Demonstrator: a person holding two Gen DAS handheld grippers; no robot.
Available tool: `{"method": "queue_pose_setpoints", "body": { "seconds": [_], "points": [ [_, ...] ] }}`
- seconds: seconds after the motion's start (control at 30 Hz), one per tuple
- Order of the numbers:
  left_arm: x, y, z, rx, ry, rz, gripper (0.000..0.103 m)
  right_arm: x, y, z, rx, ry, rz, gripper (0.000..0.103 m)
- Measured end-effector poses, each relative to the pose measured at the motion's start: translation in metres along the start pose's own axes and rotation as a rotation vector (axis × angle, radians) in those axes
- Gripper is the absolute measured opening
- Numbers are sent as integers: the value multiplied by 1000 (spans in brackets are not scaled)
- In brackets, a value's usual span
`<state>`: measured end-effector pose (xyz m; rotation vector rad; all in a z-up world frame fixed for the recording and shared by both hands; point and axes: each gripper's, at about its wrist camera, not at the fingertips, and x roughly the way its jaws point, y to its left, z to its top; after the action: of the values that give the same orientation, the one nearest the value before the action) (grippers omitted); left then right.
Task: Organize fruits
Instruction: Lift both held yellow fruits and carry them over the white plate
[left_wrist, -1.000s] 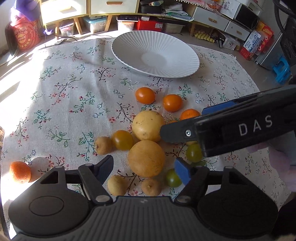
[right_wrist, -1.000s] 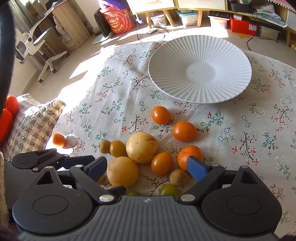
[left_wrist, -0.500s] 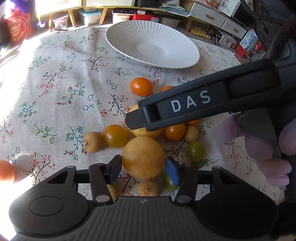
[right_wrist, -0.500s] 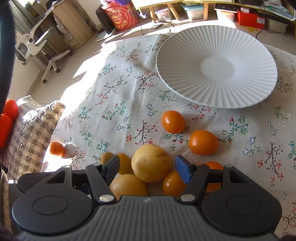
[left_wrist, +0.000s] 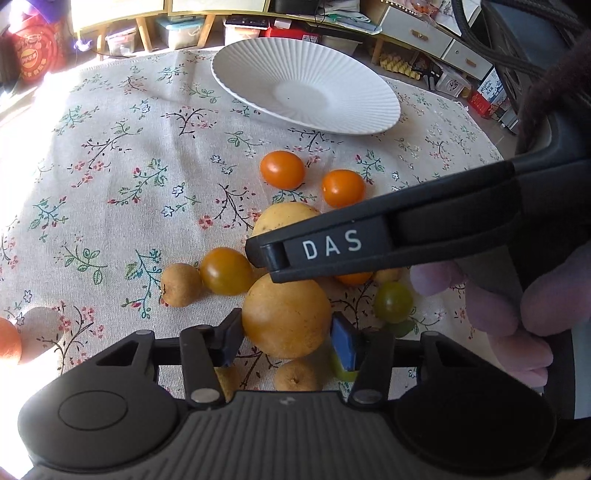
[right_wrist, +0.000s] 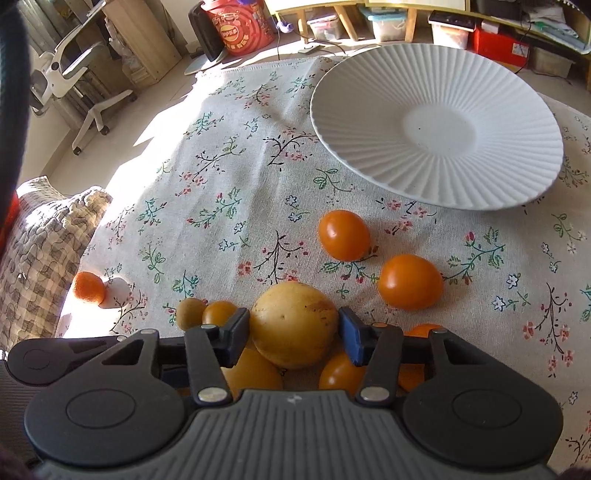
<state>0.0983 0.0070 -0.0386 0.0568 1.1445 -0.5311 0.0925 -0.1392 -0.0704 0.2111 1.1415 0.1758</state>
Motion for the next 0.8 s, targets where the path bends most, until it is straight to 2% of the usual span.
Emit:
{"method": "queue_pose_setpoints", "body": {
  "seconds": [0.53, 0.8],
  "points": [
    [-9, -4, 6, 2, -33, -13, 41, -23, -6, 1, 49, -47, 12, 48],
    [-20, -8, 20, -26, -105, 2, 41, -51, -31, 8, 112, -121, -1, 48]
  ]
}}
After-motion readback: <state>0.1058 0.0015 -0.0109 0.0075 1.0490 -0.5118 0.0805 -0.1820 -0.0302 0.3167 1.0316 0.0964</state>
